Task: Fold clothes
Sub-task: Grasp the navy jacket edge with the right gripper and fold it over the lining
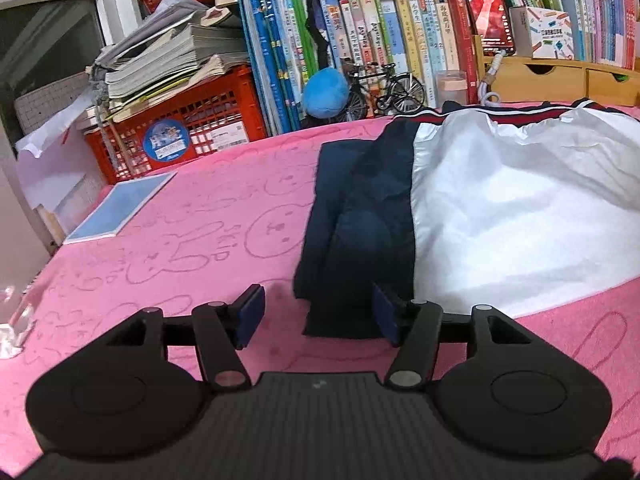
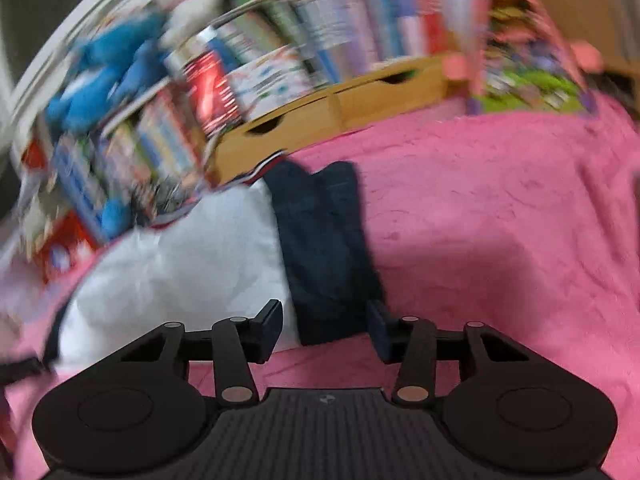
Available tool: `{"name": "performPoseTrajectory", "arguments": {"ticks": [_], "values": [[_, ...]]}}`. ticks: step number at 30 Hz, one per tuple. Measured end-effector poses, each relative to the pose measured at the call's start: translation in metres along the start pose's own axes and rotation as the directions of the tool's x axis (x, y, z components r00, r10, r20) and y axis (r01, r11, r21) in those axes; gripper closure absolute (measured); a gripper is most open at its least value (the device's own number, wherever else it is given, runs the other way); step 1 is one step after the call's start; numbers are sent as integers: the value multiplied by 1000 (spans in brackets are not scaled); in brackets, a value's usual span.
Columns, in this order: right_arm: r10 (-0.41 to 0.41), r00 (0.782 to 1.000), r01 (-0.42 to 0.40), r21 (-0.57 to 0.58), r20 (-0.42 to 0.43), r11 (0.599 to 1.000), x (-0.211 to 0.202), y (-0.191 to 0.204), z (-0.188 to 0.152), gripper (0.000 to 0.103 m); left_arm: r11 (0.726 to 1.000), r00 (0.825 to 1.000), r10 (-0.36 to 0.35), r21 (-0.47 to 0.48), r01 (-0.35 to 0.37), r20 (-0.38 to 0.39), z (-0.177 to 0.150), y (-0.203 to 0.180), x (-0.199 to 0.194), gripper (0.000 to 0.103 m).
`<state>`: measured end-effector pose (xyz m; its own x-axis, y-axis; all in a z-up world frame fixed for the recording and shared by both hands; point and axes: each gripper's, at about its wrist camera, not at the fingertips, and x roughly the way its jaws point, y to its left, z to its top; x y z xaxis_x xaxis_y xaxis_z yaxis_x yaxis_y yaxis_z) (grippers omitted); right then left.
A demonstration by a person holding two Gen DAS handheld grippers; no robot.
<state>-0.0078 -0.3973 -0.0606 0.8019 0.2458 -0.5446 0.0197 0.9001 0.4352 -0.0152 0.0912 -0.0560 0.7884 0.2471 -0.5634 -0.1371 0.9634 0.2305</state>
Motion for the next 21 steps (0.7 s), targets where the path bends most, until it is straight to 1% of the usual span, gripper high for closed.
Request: {"name": "performPoseTrajectory", "arguments": {"ticks": [1,3,4,7,9,11,13,15,18,19,21], "values": [[-10,1000,10,31,10,999,-5,-9,0,47,1000,1000,1,-18,-1,3,0,3,-3,47],[-31,999,28,94,29,995,-16,-26,1,43,997,999,-25,-67,27,34,1,10,-15,47],[-17,999,14,112,28,994,-20,-32,1,41,995,998,-37,-91,41,50,1,13,-21,47],[19,1000,-22,128,20,992,-25,-37,-2,33,992,992,-74,-97,84,100,6,7,-39,47],[21,1000,-22,109,11,994,-24,-29,-4,28,990,984,-111,-71,121,137,7,-3,-53,45],[27,1000,-26,85,-4,996,-22,-18,-6,23,988,975,-144,-34,151,168,5,-15,-65,38],[32,999,-31,66,-17,997,-19,-8,-7,16,982,966,-186,2,189,179,1,-27,-75,38],[22,999,-21,37,-24,999,-15,2,-8,12,973,958,-230,33,228,170,-4,-41,-82,38],[-13,1000,12,-14,-22,1000,-10,13,-10,9,964,949,-265,50,260,171,-1,-64,-86,35],[-25,999,24,-33,-20,999,-10,16,-11,8,961,945,-275,56,269,175,2,-73,-85,33],[-47,999,46,-74,-16,996,-8,23,-15,7,961,945,-277,67,269,176,11,-92,-81,32]]}}
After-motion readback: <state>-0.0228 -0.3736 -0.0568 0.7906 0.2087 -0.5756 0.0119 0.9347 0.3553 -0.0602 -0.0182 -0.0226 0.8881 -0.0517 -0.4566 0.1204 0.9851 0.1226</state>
